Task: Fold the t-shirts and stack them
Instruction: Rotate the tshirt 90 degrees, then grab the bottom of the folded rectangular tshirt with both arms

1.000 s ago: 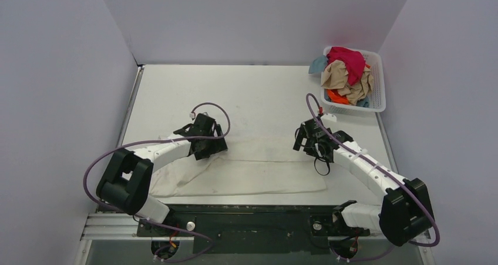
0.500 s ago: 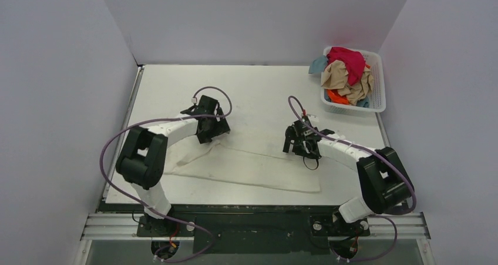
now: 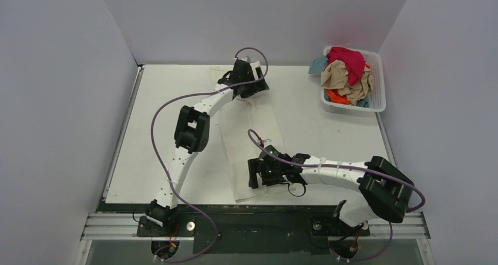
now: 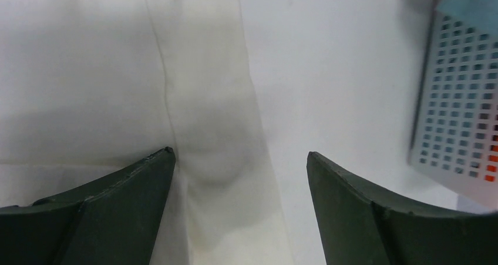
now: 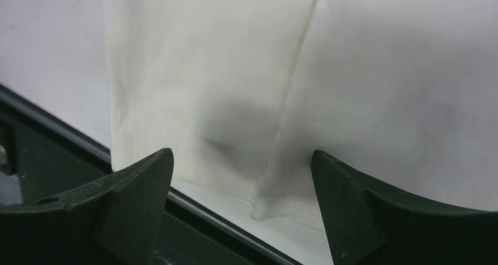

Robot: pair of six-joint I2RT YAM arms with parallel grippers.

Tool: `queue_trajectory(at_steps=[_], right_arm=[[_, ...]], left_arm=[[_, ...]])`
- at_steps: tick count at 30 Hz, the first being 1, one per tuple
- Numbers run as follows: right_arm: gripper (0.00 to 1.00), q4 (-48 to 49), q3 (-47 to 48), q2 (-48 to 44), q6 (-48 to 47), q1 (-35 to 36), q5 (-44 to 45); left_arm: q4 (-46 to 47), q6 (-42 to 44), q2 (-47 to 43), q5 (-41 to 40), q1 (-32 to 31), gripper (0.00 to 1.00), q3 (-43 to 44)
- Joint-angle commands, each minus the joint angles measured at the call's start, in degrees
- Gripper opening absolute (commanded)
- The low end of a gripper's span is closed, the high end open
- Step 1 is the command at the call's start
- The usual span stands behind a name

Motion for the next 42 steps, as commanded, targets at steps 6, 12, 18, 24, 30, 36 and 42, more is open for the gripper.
queue_trajectory(at_steps=[6, 12, 18, 24, 30, 36, 42], right_arm=[[0.81, -2.82, 8.75, 14.45, 0.03, 6.2, -12.86], [0.81, -5.06, 11.68, 12.61, -2.12, 6.23, -12.73], [0.81, -6.6, 10.51, 7.94, -0.45, 6.01, -9.12], [0.82, -11.19, 10.32, -0.28, 0.94, 3.63, -4.22], [0.88, -18.62, 12.56, -13.04, 4.31, 3.08, 8.23], [0.89, -24.86, 7.05, -23.42, 13.73, -0.29, 17.25], [0.89, -23.51, -2.72, -27.82, 21.61, -2.9, 15.38]], left_arm=[[9.79, -9.4, 15.05, 9.88, 0.42, 0.94, 15.34], [17.95, -9.48, 14.63, 14.4, 1.02, 0.94, 17.83], [8.14, -1.89, 1.48, 10.03, 1.2, 0.94, 8.93], [-2.31, 3.83, -13.9, 7.22, 4.26, 0.94, -14.81], [-4.12, 9.35, -32.37, 3.14, 4.53, 0.94, -30.06], [-2.87, 5.27, -59.62, -0.97, 3.61, 0.94, -53.32], [-4.51, -4.7, -79.14, -5.29, -2.48, 0.94, -78.06]])
